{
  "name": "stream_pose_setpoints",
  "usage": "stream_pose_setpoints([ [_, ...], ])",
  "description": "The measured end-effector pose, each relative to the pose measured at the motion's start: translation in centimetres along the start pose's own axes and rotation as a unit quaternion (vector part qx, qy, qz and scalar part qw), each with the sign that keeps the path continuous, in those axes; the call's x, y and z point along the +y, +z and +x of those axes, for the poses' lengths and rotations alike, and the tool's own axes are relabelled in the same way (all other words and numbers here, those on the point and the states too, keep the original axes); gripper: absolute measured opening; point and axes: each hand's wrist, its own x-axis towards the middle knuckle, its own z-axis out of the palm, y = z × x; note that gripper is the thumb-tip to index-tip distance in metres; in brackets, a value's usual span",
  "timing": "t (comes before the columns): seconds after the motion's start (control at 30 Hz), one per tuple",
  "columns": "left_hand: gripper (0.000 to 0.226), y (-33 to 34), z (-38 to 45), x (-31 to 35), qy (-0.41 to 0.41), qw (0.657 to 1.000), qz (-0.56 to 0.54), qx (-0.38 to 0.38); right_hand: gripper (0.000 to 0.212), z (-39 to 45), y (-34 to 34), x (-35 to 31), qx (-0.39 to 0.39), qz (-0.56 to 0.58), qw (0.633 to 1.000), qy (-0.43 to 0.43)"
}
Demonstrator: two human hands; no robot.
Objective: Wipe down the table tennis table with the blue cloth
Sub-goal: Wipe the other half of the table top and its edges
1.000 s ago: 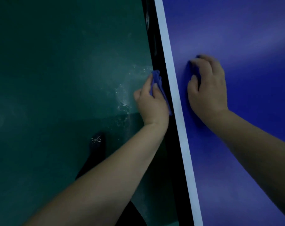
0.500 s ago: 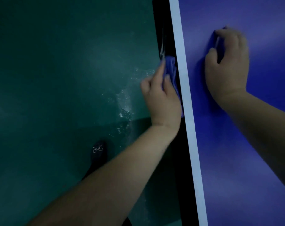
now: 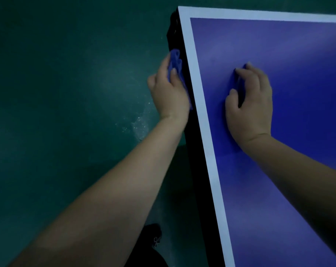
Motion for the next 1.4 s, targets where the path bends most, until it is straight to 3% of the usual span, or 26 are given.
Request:
stream_pose_setpoints([
  [0.17, 0.039, -0.8, -4.2, -1.7, -0.077, 0.997, -0.016, -0.002, 0.045, -0.1, -0.2, 0.0, -0.001, -0.004, 1.0, 0.002],
  [0.27, 0.039, -1.3, -6.4, -1.4, -0.019, 0.999, -0.035, -0.007, 0.045, -0.1, -0.1, -0.1, -0.004, -0.005, 1.0, 0.004],
  [0.4, 0.039, 0.5, 1.4, 2.1, 0.039, 0.999, -0.004, 0.007, 0.046, -0.1, 0.0, 0.1, -0.004, -0.001, 1.0, 0.004],
  [0.5, 0.041, 0.9, 4.0, 2.0, -0.018, 1.0, 0.011, 0.015, 0.046, -0.1, 0.0, 0.0, -0.005, 0.003, 1.0, 0.003],
  [0.63, 0.04, -0.4, -1.3, -1.0, -0.108, 0.994, 0.011, -0.016, 0.046, -0.1, 0.0, 0.0, 0.0, 0.001, 1.0, 0.0],
  [0.87, 0.04, 0.8, 3.1, 3.4, 0.05, 0.999, 0.004, 0.017, 0.046, -0.1, 0.1, 0.2, 0.003, -0.003, 1.0, -0.002],
  [1.0, 0.039, 0.0, 5.2, 2.0, -0.072, 0.995, 0.065, -0.003, 0.047, -0.1, 0.1, 0.0, 0.002, 0.0, 1.0, 0.0],
  [1.17, 0.034, 0.9, 4.0, 3.6, 0.036, 0.996, -0.038, 0.065, 0.047, -0.1, 0.1, 0.0, 0.0, -0.005, 1.0, -0.002],
  [1.33, 0.039, 0.6, 5.3, 2.5, -0.105, 0.994, 0.023, 0.027, 0.046, -0.1, 0.1, 0.0, 0.002, 0.004, 1.0, 0.0],
  [1.4, 0.035, 0.8, 4.2, 2.3, -0.057, 0.997, -0.011, 0.044, 0.047, -0.2, 0.0, 0.1, 0.002, 0.005, 1.0, 0.0],
])
